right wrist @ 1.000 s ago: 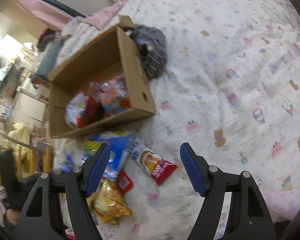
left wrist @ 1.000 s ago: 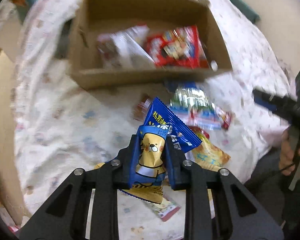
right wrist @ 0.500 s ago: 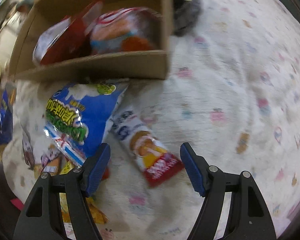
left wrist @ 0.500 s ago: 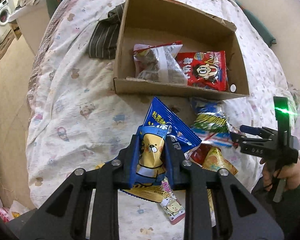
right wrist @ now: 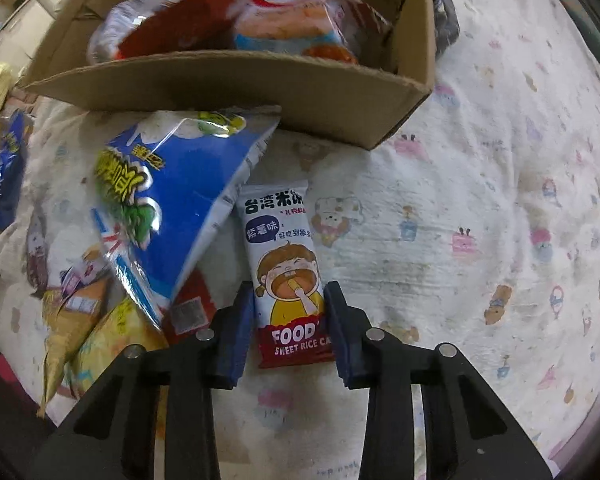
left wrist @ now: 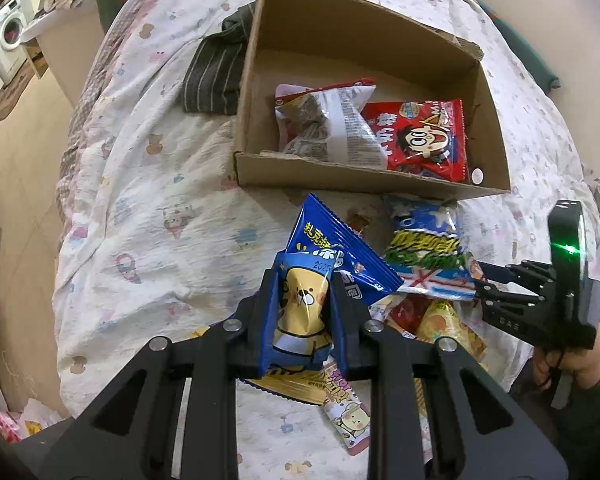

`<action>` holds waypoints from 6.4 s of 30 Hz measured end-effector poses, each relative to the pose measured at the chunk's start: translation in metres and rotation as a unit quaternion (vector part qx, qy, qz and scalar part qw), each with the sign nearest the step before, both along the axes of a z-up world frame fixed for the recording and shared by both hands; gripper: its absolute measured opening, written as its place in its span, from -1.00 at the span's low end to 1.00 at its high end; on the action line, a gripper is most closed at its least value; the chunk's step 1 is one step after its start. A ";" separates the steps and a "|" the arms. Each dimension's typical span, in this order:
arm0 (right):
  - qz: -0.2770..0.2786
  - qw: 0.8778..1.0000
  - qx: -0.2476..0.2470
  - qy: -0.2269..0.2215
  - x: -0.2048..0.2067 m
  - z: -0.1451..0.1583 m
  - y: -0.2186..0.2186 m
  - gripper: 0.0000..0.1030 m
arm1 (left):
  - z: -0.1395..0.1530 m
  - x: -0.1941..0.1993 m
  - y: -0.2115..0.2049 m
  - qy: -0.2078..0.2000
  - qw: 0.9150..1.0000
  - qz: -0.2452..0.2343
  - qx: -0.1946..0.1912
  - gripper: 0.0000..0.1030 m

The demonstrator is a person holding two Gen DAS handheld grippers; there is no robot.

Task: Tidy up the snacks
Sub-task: 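Carry the blue cartoon bag and white rice-cake bar over the box, then open both tools to drop the two packets into the box, then withdraw both tools from the box toward the remaining snacks, then grasp the white chocolate bar with the left tool while the right tool grasps the yellow chip bag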

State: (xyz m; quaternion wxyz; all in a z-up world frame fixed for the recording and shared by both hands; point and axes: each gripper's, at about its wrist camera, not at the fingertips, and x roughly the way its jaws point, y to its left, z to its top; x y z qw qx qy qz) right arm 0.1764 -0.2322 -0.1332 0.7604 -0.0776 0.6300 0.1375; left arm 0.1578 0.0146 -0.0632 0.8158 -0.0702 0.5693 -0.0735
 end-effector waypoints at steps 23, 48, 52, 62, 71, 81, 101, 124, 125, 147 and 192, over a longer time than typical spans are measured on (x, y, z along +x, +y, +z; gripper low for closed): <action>-0.079 0.970 0.172 -0.154 -0.014 0.124 -0.050 -0.30 | 0.071 0.014 0.008 -0.108 0.992 0.060 0.004 -0.61; -0.116 0.962 0.190 -0.159 0.122 0.101 -0.032 -0.29 | 0.051 0.128 -0.023 -0.140 0.989 0.047 0.030 -0.61; -0.118 0.964 0.191 -0.143 0.130 0.087 -0.032 -0.29 | 0.040 0.133 -0.023 -0.134 0.989 0.048 0.036 -0.61; -0.108 0.968 0.187 -0.130 0.141 0.077 -0.024 -0.29 | 0.034 0.131 -0.025 -0.141 0.988 0.030 0.052 -0.61; -0.117 0.966 0.199 -0.117 0.144 0.072 -0.026 -0.29 | 0.035 0.128 -0.026 -0.141 0.989 0.021 0.044 -0.60; -0.114 0.966 0.196 -0.123 0.141 0.073 -0.026 -0.27 | 0.035 0.125 -0.032 -0.141 0.988 0.011 0.062 -0.59; -0.111 0.958 0.223 -0.141 0.138 0.084 -0.027 0.15 | 0.034 0.123 -0.030 -0.143 0.989 0.011 0.047 0.53; -0.115 0.946 0.250 -0.170 0.101 0.119 -0.032 0.15 | 0.045 0.078 -0.031 -0.144 0.986 0.021 0.079 0.53; -0.115 0.946 0.251 -0.170 0.098 0.121 -0.033 0.15 | 0.046 0.076 -0.032 -0.143 0.986 0.021 0.080 0.53; -0.109 0.943 0.266 -0.169 0.038 0.132 -0.033 0.15 | 0.056 0.011 -0.015 -0.130 0.987 0.038 0.089 0.53; -0.135 0.961 0.233 -0.056 -0.005 0.065 -0.019 0.15 | -0.068 -0.016 0.009 0.114 0.989 0.097 0.011 -0.06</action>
